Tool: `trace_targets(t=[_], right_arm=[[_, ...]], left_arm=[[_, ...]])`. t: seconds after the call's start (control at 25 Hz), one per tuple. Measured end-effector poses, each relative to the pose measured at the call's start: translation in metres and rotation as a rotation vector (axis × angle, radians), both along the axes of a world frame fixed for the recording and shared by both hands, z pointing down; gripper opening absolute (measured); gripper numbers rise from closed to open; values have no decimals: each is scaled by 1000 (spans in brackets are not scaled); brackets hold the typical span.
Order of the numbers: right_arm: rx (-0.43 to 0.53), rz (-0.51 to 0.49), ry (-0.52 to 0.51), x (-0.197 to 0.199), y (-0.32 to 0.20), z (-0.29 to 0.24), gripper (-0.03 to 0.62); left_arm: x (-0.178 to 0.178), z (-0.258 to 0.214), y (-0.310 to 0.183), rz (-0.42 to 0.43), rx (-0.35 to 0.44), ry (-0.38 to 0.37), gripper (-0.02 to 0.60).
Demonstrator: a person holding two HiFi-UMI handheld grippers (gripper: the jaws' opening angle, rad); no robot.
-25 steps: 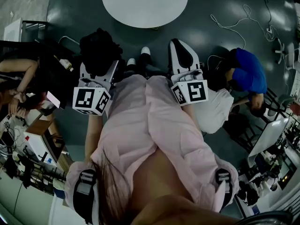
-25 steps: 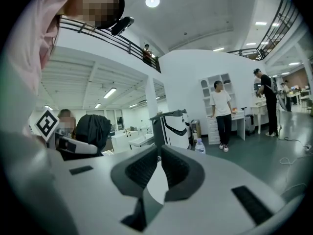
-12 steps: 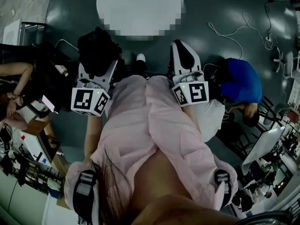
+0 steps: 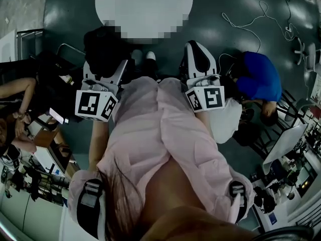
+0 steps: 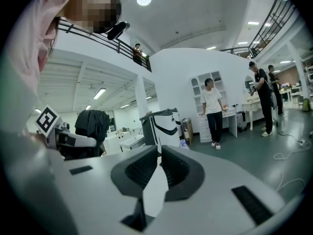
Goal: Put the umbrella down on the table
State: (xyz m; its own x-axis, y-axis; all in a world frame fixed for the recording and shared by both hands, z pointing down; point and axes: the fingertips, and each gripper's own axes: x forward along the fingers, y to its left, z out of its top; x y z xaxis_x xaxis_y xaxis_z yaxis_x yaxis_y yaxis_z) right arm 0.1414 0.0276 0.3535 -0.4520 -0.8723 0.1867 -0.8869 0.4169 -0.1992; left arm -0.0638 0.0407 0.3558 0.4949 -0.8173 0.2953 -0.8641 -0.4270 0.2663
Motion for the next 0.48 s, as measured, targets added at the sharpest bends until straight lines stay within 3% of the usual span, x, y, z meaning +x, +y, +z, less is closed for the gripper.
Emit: trace_targets(t=[0.48], right_arm=[[-18,83,-2,-39,-89,-2,43]], left_arm=[[-52,2,-101,29,-29,23,319]])
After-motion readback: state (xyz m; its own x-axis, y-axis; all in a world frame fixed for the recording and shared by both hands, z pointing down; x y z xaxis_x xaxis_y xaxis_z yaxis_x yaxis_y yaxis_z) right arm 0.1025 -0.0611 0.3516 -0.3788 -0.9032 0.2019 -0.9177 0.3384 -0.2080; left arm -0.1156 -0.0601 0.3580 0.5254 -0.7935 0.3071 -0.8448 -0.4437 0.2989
